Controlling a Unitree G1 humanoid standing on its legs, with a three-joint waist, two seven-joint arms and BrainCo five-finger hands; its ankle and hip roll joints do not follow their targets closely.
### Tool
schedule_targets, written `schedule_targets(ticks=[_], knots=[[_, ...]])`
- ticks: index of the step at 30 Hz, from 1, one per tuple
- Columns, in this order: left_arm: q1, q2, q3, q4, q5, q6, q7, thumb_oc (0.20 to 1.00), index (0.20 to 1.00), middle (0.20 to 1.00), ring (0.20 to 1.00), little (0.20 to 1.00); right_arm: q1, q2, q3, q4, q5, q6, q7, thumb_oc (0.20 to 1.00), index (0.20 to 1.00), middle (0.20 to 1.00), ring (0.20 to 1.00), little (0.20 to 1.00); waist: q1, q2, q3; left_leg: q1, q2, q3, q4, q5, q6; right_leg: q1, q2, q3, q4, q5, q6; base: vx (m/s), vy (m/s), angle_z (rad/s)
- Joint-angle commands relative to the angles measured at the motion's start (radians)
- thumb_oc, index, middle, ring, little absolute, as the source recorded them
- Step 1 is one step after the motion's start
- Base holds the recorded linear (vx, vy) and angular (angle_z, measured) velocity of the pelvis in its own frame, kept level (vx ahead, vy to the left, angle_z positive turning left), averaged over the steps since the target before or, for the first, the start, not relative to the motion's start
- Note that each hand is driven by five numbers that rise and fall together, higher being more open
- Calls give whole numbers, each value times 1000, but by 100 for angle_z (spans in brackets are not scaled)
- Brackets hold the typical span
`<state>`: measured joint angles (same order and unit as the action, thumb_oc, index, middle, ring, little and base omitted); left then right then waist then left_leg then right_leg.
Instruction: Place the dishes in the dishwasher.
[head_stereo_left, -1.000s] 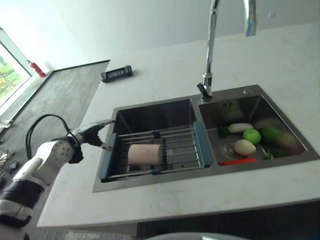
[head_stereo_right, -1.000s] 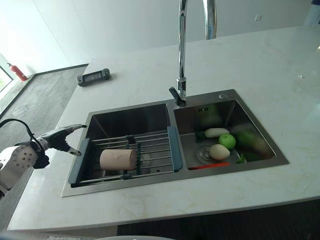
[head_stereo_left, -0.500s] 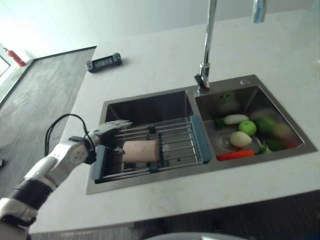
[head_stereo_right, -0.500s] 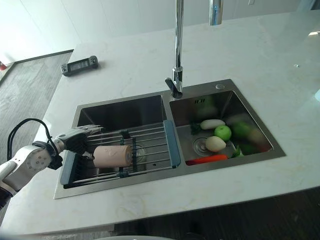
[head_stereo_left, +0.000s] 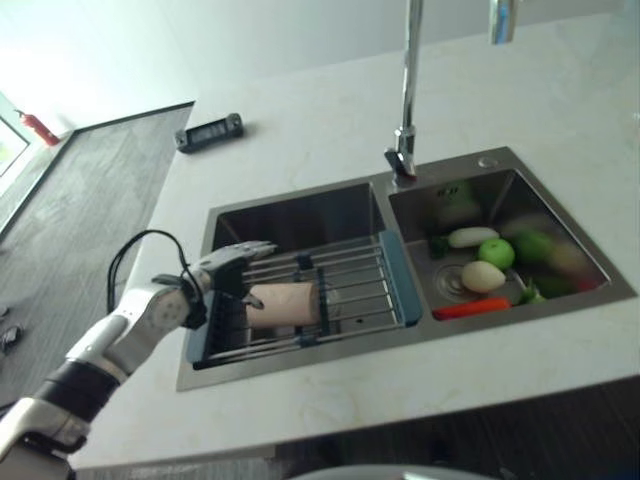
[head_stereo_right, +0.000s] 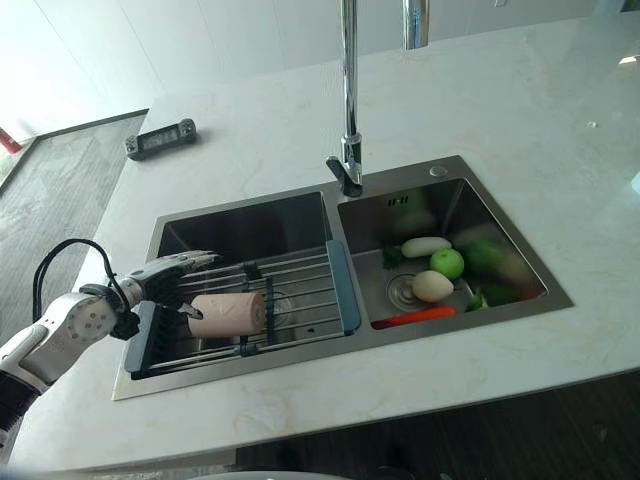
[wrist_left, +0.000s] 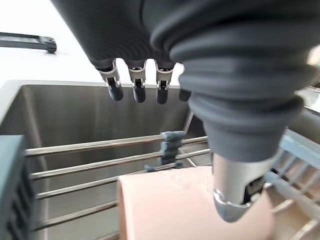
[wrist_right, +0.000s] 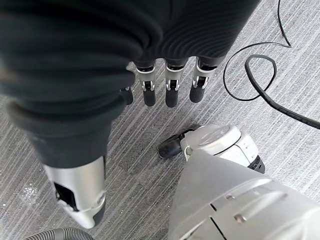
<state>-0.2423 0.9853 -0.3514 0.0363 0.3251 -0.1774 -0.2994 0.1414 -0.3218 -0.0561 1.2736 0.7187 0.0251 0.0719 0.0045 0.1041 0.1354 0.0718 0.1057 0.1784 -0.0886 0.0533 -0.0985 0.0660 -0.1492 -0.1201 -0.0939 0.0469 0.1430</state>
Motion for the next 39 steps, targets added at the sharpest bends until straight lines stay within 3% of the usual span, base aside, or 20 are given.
schedule_targets(ticks=[1,14,29,39], knots=[[-68,11,64,10,-37,1,-11,1000,1000,1000,1000,1000,-28,9,-8,26,14,-26,2,1000,1000,1000,1000,1000,-11,-29,16,3,-6,-85,1,-106,-9,16,-67,-29,7,-35,101,0,0,0],[-76,31,50,3,-63,6,-67,1000,1000,1000,1000,1000,-31,3,-8,11,33,-34,-5,1000,1000,1000,1000,1000,-12,-26,20,-2,-6,-82,1,-105,-10,8,-72,-28,7,-30,106,0,0,0],[-86,16,6,102,-63,-20,-51,1000,1000,1000,1000,1000,-28,10,37,-95,55,-14,-49,1000,1000,1000,1000,1000,-28,-41,52,-28,-1,-78,1,-93,-9,-27,-70,-15,7,-15,107,-23,-7,0],[-117,-12,-68,119,-66,-8,-83,1000,1000,1000,1000,1000,-61,1,45,-87,65,-15,-49,1000,1000,1000,1000,1000,-32,-41,73,-42,-2,-76,1,-90,-10,-45,-71,-5,7,-10,107,-20,0,-6]])
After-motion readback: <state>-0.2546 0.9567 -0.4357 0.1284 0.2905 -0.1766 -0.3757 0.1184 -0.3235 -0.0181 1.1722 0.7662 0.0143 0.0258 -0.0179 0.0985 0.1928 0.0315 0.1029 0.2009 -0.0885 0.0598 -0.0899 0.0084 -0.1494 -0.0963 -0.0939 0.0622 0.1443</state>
